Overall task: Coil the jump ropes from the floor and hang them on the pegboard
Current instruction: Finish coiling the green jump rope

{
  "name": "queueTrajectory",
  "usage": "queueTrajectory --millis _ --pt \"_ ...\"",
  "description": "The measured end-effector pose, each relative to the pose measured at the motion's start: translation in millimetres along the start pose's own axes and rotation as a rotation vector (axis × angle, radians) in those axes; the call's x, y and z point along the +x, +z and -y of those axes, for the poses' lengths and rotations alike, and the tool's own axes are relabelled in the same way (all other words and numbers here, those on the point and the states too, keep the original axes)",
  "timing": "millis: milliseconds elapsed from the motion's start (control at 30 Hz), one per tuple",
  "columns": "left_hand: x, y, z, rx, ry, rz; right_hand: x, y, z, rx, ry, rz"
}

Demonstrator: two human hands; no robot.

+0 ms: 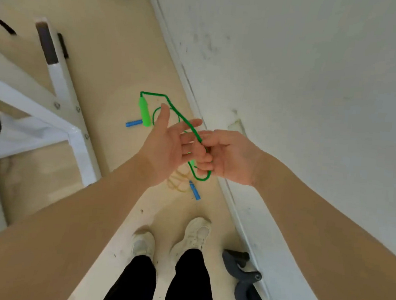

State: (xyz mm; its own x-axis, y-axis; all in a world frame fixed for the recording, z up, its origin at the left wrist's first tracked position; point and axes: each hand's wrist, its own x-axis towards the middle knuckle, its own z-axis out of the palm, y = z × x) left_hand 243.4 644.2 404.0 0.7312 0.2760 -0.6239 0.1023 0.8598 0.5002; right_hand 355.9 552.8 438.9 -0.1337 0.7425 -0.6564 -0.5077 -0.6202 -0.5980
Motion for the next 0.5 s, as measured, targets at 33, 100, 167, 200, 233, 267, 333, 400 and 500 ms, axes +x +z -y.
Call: queueTrajectory --millis 33,100,167,200,233,267,333,400,500 --pt "-13.1 10.8 -9.5 -0.1 0.006 -0.021 -20.0 10.2 7.7 -0.117 0.048 0.058" --pt "-33.5 31.1 -25.9 -0.34 0.041 -0.101 -59.2 27.9 17.0 -0.365 0.181 0.159" --pt "-49.8 51.6 -39.8 -0.462 0.044 -0.233 -94.3 40.9 18.8 -0.638 0.363 0.09" --pt "-60.3 62.0 -43.7 -0.351 0.042 -0.299 -110.5 45.4 16.7 -0.751 0.449 -0.004" --pt "-70.8 72.7 -44.4 -0.154 0.051 -0.345 -125.5 49.0 15.1 -0.819 0.507 -0.11" --pt "-82.7 86.4 -41.5 0.053 0.055 -0.343 -140.2 51.2 11.9 -0.793 0.513 -0.223" --pt "-110.7 113.0 -27.2 0.364 0.058 -0.185 -162.7 54.9 4.1 -0.467 0.359 -0.448" --pt "-139.2 137.5 -8.5 0.515 0.045 0.025 -179.6 63.3 1.5 -0.146 0.116 -0.536" --pt "-167.0 156.8 18.7 0.66 0.047 0.124 -201.6 81.8 10.2 0.041 -0.146 -0.542"
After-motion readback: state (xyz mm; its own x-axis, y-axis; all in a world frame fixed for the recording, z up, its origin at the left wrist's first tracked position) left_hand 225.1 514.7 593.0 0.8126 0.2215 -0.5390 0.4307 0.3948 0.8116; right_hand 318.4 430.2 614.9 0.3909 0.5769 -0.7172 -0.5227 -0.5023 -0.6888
